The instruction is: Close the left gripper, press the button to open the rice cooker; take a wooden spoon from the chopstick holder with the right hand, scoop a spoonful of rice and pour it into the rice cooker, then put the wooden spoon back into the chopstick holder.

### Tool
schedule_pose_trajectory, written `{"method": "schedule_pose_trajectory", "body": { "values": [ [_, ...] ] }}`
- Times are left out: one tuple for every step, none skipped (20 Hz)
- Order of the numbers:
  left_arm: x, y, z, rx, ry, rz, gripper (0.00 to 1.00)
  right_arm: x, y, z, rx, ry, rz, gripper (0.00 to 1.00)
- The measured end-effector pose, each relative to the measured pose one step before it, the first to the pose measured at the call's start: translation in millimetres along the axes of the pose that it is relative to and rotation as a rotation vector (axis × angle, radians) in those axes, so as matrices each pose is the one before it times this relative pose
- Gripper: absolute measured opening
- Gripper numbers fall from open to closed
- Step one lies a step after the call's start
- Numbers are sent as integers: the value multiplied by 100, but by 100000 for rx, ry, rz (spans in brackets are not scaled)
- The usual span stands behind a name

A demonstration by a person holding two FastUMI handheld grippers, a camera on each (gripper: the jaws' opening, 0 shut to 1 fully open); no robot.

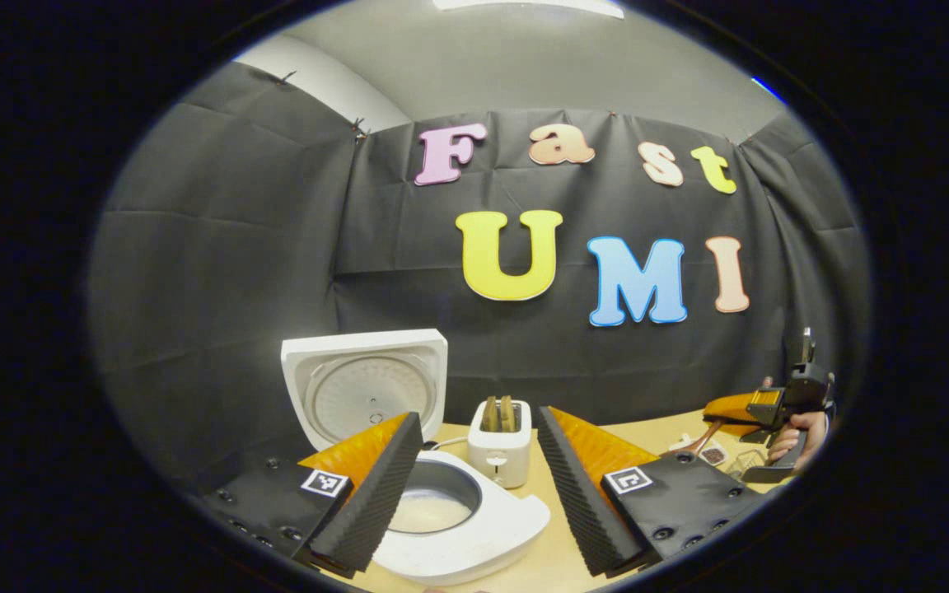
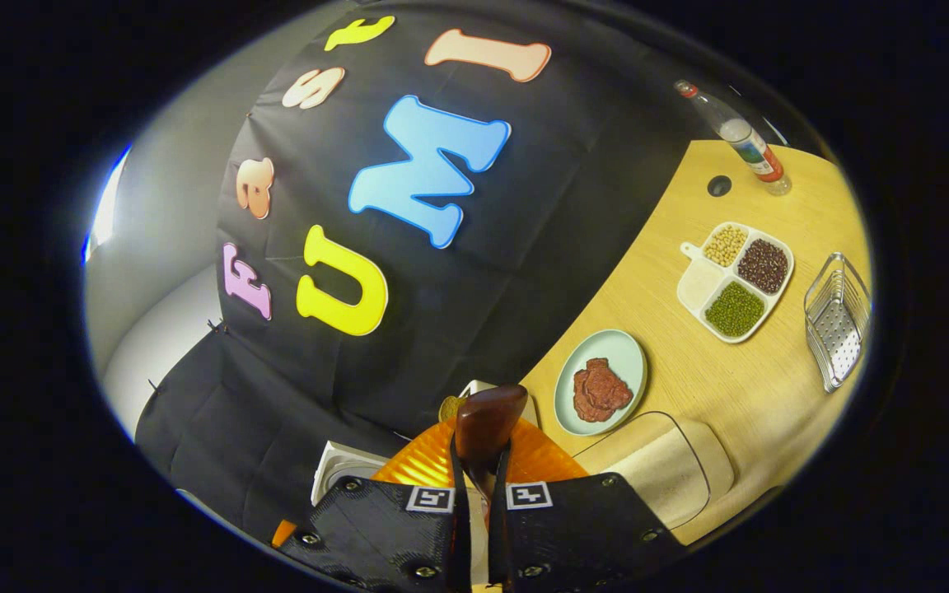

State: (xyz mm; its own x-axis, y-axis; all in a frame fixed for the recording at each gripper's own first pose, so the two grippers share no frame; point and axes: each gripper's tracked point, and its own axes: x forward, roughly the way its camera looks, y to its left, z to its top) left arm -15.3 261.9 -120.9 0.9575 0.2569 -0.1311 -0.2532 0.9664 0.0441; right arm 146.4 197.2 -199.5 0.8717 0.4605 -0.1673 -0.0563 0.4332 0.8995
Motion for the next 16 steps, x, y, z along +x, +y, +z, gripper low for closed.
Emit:
{"method": "schedule_pose_trajectory", "body": {
  "values": [
    [15,189,-279,-296,447,-53,96,-128,957,10,291,-116,1258,9],
    [23,254,-318,-431,349,-164,96,76,862,5,663,-242,1381,9],
    [-95,261,-129,-420,206,-232,96,20,855,-82,994,-33,1330,8],
    [-23,355,-151,-175,167,-212,97,89,928,-160,1722,-344,1816,8],
    [8,440,73,63,88,43,99,315,878,-340,1288,335,1690,8],
    [-75,577,11,120,-200,330,98,336,663,-352,1184,356,1229,8],
    [-26,540,133,-54,-284,445,97,253,771,-427,1187,340,1281,8],
    [-94,560,-54,-187,-276,404,96,325,616,-393,1024,309,944,9],
    [-60,616,16,-228,14,603,96,308,698,-404,1154,469,1191,9],
    [-55,533,-131,-351,-37,473,97,407,484,-414,660,531,852,9],
    [-110,574,-35,-519,7,350,96,499,462,-728,629,926,449,8],
    [-16,486,-82,-535,-6,-18,96,510,384,-506,268,758,413,9],
    [-151,463,-96,-170,217,352,96,615,311,-489,86,878,314,9],
    [-129,582,-67,118,-165,446,96,397,442,-654,582,663,917,9],
    [-65,435,-39,-56,-190,135,97,599,324,-527,440,768,719,9],
    [-18,306,-261,-394,122,-217,97,521,224,-567,712,885,409,9]
  ]
}}
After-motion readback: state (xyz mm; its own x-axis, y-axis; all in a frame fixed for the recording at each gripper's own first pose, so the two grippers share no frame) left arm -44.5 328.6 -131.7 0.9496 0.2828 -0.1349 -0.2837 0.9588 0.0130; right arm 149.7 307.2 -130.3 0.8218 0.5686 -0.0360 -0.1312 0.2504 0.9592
